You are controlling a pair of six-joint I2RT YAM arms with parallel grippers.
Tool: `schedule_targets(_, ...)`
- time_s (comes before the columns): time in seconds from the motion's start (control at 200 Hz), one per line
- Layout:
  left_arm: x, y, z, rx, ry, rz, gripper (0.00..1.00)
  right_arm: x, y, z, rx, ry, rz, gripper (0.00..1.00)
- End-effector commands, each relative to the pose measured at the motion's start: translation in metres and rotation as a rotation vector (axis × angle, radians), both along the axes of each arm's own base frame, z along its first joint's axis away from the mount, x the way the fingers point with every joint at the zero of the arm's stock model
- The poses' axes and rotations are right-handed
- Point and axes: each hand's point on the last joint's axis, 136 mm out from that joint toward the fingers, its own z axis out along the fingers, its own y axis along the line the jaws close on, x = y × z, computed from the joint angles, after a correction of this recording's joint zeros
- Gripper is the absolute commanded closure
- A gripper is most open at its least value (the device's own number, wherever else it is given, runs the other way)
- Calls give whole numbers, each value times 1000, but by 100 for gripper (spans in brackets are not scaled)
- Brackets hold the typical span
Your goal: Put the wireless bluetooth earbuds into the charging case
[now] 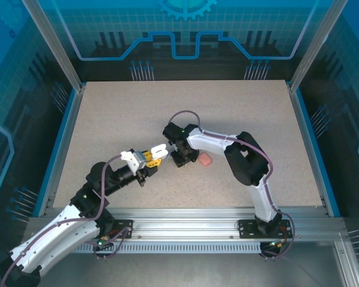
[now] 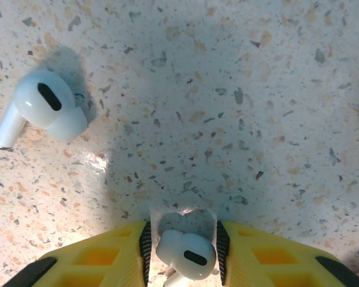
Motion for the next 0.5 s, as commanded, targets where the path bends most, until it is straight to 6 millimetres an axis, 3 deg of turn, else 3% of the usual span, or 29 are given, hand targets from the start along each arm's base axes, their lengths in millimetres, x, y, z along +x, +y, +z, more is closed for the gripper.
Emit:
schedule_targets(0.0, 0, 1, 2, 5, -16, 6, 100, -11, -2, -10, -30, 39, 4, 67)
schedule_targets(0.495, 0, 0, 1, -2, -8, 7, 100, -9, -5, 15, 22, -22, -2, 73)
